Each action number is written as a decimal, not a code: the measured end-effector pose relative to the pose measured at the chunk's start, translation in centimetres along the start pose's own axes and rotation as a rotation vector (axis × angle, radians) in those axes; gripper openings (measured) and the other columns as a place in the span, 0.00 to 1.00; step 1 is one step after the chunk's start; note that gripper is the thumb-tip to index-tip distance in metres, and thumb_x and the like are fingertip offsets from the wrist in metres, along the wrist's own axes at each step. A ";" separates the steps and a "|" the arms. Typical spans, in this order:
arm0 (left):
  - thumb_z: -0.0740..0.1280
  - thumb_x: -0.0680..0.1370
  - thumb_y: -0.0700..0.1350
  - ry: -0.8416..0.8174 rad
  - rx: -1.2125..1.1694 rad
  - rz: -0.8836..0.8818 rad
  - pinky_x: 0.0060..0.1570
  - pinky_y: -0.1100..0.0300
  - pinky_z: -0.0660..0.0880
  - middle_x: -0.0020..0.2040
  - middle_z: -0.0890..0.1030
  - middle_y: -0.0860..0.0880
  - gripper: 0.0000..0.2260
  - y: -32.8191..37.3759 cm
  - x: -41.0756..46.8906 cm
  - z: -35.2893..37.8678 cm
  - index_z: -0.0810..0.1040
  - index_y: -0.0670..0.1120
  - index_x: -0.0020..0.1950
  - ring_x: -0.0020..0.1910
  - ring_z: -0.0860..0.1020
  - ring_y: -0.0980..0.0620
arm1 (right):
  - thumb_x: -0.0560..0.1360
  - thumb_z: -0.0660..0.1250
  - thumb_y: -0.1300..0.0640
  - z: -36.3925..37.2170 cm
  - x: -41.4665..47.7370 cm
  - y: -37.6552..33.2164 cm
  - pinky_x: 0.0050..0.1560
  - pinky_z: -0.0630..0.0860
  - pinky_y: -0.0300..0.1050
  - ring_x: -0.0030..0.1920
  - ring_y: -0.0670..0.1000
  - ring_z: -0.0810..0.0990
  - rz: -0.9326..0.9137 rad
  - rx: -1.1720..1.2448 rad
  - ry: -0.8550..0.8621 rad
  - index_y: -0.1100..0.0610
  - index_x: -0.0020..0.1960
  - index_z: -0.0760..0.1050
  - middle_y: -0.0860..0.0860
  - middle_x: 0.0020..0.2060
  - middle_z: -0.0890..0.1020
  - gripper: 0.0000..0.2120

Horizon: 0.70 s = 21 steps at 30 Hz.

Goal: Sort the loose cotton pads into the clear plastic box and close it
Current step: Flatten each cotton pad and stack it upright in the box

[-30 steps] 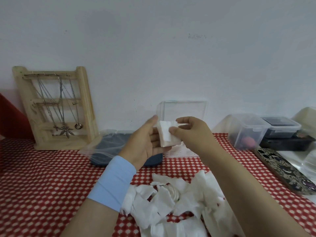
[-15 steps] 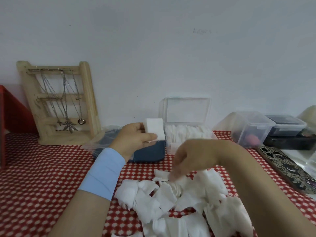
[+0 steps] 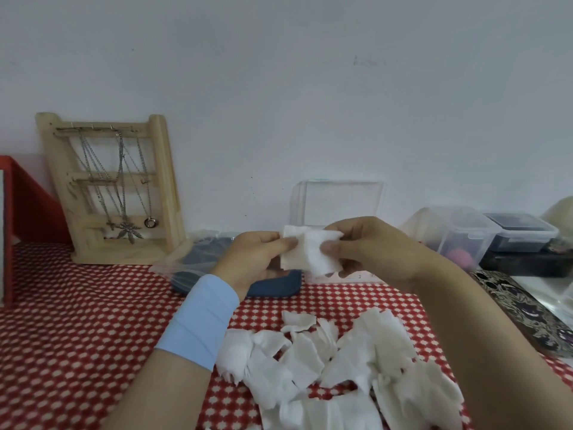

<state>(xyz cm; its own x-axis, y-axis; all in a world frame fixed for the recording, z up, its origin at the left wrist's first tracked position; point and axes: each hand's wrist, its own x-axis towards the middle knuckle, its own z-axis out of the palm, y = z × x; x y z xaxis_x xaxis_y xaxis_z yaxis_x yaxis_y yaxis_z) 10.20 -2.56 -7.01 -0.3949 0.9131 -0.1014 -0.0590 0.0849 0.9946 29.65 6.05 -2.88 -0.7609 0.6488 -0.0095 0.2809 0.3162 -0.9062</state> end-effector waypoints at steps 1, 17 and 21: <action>0.72 0.78 0.45 -0.030 -0.008 -0.005 0.47 0.57 0.83 0.50 0.87 0.47 0.10 0.1 -0.2 0.3 0.83 0.43 0.58 0.50 0.86 0.49 | 0.80 0.69 0.59 0.1 0.1 0.0 0.44 0.80 0.43 0.41 0.49 0.84 -0.024 0.043 0.040 0.56 0.55 0.84 0.51 0.44 0.87 0.07; 0.66 0.82 0.44 -0.094 -0.185 -0.024 0.44 0.57 0.83 0.52 0.87 0.42 0.12 0.5 -0.9 2.4 0.81 0.40 0.61 0.50 0.86 0.46 | 0.72 0.77 0.52 2.0 1.3 -0.1 0.28 0.72 0.35 0.31 0.44 0.79 0.068 -0.137 0.451 0.51 0.44 0.79 0.46 0.35 0.82 0.08; 0.67 0.79 0.55 -0.144 -0.225 -0.052 0.52 0.51 0.83 0.54 0.86 0.41 0.20 0.9 -1.0 2.3 0.80 0.40 0.62 0.53 0.85 0.44 | 0.73 0.77 0.51 2.1 1.4 0.1 0.33 0.75 0.38 0.45 0.47 0.80 0.092 -0.081 0.427 0.47 0.61 0.73 0.45 0.51 0.78 0.20</action>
<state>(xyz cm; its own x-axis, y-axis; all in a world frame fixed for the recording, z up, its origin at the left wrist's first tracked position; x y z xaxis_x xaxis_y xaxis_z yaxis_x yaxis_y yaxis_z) 12.65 -2.45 -5.96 -0.2522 0.9586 -0.1319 -0.2842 0.0569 0.9571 27.42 5.54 -3.82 -0.4252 0.8993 0.1024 0.3942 0.2858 -0.8735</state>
